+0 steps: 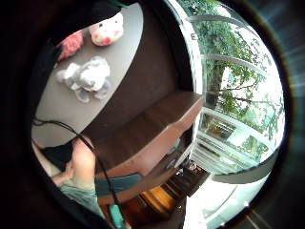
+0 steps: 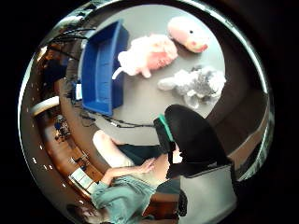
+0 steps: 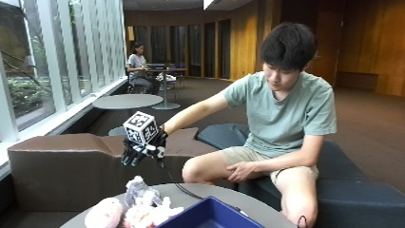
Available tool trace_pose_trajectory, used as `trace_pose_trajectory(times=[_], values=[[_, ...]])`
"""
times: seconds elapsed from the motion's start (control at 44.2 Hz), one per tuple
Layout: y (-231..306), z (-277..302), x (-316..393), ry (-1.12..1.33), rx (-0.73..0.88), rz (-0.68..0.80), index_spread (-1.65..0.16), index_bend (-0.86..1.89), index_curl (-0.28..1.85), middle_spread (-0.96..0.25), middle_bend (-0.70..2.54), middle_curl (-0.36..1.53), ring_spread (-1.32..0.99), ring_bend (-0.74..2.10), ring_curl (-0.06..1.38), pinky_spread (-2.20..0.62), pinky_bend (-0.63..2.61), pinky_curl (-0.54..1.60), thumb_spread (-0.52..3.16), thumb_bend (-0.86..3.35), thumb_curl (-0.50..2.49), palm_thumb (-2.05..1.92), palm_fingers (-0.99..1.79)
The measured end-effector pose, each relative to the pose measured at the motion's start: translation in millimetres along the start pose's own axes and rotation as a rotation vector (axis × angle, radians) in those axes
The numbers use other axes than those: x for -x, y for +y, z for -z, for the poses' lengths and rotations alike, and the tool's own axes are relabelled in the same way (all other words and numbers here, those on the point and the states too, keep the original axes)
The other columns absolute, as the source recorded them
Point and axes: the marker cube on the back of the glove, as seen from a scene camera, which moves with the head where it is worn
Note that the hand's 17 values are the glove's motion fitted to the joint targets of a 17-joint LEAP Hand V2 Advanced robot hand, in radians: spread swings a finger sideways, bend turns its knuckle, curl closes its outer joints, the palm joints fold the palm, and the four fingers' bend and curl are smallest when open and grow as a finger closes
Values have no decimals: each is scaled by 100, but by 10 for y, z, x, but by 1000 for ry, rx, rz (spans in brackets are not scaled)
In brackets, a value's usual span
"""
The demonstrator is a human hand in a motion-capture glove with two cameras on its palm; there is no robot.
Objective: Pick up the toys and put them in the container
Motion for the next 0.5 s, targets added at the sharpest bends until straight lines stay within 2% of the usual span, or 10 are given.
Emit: trace_pose_trajectory(times=[0.204, 0.34, 0.498], values=[[-517, -815, -28, -16, 97, 16, -21, 3, 14, 0, 12, 22, -3, 36, 26, 0, 74, 35, 136, 8, 27, 1, -31], [-697, -1233, -78, -128, 112, -17, -22, 3, 13, 0, 11, 21, -3, 34, 27, 1, 78, 36, 132, 5, 28, 1, -31], [-865, -1514, -77, -118, 161, -6, -24, 8, 12, 0, 7, 18, 0, 33, 28, 4, 100, 41, 125, 5, 30, 9, -22]])
